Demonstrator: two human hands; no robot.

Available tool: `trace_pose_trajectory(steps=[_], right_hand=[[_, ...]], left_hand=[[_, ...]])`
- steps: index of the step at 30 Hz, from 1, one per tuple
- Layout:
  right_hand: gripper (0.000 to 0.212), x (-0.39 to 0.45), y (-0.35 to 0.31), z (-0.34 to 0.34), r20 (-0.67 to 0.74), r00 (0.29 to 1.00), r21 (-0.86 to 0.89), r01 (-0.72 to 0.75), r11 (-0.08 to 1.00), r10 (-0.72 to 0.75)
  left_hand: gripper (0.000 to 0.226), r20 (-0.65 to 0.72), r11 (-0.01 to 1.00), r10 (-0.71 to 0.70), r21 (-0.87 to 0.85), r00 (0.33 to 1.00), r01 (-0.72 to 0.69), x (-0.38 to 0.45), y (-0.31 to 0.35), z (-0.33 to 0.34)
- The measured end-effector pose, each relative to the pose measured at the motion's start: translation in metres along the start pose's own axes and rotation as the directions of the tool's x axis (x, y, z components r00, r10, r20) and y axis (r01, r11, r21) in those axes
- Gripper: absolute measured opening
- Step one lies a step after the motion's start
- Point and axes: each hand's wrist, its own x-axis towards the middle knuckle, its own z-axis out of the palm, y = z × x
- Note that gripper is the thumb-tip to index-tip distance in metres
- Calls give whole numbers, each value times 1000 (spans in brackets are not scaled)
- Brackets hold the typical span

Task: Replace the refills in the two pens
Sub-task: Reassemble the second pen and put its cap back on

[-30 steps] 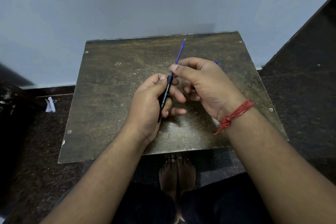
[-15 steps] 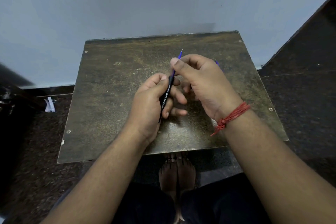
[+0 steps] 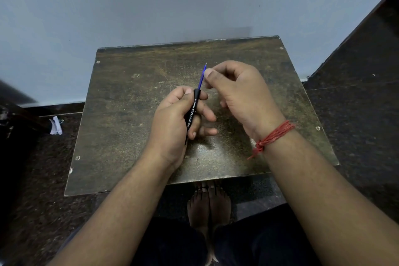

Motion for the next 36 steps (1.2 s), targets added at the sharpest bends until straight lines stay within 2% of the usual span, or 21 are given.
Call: trace_pose_trajectory(steps=[4, 6, 9, 11, 16, 27, 29, 31, 34, 36], right_hand=[[11, 13, 4, -30, -258, 958, -287, 47, 957, -125], [7, 18, 7, -45, -320, 934, -418, 12, 908, -160], [7, 20, 13, -52, -242, 959, -619, -36, 785, -147], [8, 19, 15, -46, -155, 977, -720, -11, 694, -145], [14, 15, 14, -27, -36, 993, -858, 27, 513, -112], [25, 9, 8, -14, -8, 997, -922, 25, 386, -82], [24, 11, 7, -15, -20, 995, -914, 20, 406, -95], [22, 13, 7, -18, -74, 988, -847, 10, 532, -136], [15, 13, 6, -19, -156, 973, -544, 58, 837, -168], [14, 12, 5, -16, -205, 966, -290, 92, 952, -156]], left_hand=[[24, -27, 1000, 3, 3, 1000, -3, 1, -1, -3], [24, -39, 1000, 4, 8, 999, -4, 1, -1, -3], [24, -48, 1000, 3, 12, 999, -2, 1, -2, -3], [24, -54, 1000, -1, 13, 999, 1, 1, -2, -2], [24, -62, 1000, -1, 11, 998, 2, 1, -1, -1], [24, -58, 1000, -2, 11, 998, 3, 1, -1, 0], [24, -59, 1000, -1, 13, 998, 2, 1, -1, 0], [24, -58, 1000, -2, 15, 998, 3, 1, -2, -1], [25, -51, 1000, -9, 14, 999, 10, 1, -1, -2], [25, -40, 1000, -11, 18, 999, 12, 1, -1, -2]])
